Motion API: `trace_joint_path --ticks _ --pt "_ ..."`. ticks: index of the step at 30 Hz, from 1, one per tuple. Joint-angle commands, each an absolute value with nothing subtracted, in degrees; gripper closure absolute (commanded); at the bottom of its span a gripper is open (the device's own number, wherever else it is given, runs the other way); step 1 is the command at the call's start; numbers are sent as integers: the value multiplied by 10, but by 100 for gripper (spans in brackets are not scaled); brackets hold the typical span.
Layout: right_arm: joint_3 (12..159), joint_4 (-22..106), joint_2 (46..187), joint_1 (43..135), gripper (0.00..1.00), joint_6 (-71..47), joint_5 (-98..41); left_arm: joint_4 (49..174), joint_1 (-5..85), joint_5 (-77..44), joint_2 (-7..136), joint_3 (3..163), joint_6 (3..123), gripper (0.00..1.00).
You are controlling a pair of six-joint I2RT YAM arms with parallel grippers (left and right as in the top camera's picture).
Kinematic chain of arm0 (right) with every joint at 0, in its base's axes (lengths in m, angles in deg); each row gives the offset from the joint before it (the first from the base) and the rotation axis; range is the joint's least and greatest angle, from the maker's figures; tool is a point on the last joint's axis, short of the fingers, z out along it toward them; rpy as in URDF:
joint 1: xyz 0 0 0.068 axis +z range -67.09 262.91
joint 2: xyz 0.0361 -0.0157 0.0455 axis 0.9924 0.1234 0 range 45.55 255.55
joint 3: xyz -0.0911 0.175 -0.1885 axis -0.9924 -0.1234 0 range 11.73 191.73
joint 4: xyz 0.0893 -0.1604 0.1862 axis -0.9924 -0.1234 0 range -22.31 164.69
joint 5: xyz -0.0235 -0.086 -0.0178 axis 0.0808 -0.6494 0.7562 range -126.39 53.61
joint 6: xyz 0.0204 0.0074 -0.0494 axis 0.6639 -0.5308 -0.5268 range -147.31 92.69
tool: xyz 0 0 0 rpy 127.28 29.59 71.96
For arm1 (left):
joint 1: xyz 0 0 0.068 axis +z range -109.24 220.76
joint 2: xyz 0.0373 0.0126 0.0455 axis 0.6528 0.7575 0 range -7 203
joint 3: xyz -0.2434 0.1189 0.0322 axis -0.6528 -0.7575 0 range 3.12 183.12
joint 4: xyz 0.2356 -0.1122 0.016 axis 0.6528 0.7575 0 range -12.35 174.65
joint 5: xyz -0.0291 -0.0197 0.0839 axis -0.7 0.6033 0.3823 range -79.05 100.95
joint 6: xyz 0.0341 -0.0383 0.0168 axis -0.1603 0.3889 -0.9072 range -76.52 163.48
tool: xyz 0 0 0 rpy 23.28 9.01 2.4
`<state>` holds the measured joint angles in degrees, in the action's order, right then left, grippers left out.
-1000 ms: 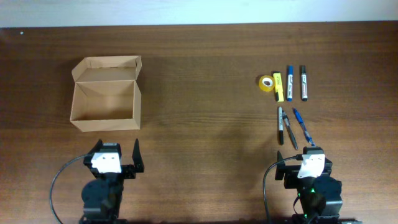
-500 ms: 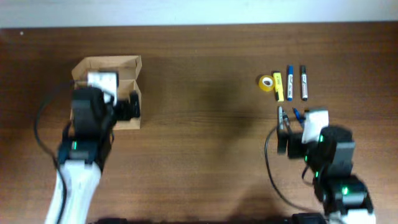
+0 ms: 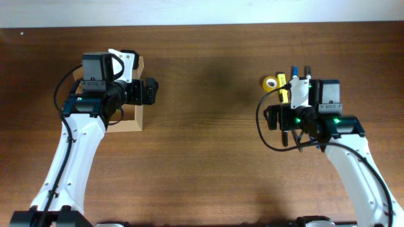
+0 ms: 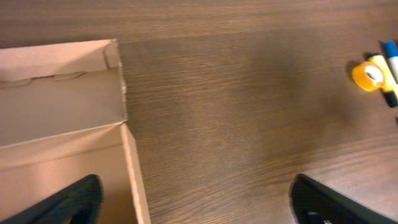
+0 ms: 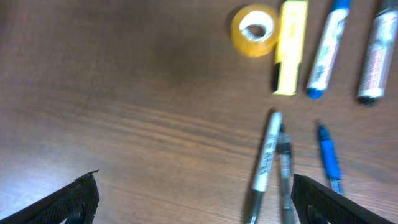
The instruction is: Pack container
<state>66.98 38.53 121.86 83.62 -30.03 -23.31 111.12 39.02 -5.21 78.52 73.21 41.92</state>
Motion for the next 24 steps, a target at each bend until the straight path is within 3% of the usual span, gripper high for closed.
trace_joint_path --ticks 1,4,7,11,19,22,24 --pt "684 377 1230 832 1 -294 -201 1127 391 -92 785 744 411 9" --pt "684 376 1230 832 1 -294 -201 1177 391 -39 791 744 439 8" --pt "684 376 1230 832 1 -294 -201 1218 391 8 806 744 442 23" --pt "684 373 1230 832 1 -294 -201 1232 391 15 840 744 442 34" --pt "684 347 1230 832 1 -294 -201 1191 391 50 922 744 441 35" --pt "684 334 1230 832 1 -294 -201 1174 391 50 945 744 441 44" --pt "684 327 1230 832 1 -294 -201 1169 391 50 961 744 441 63"
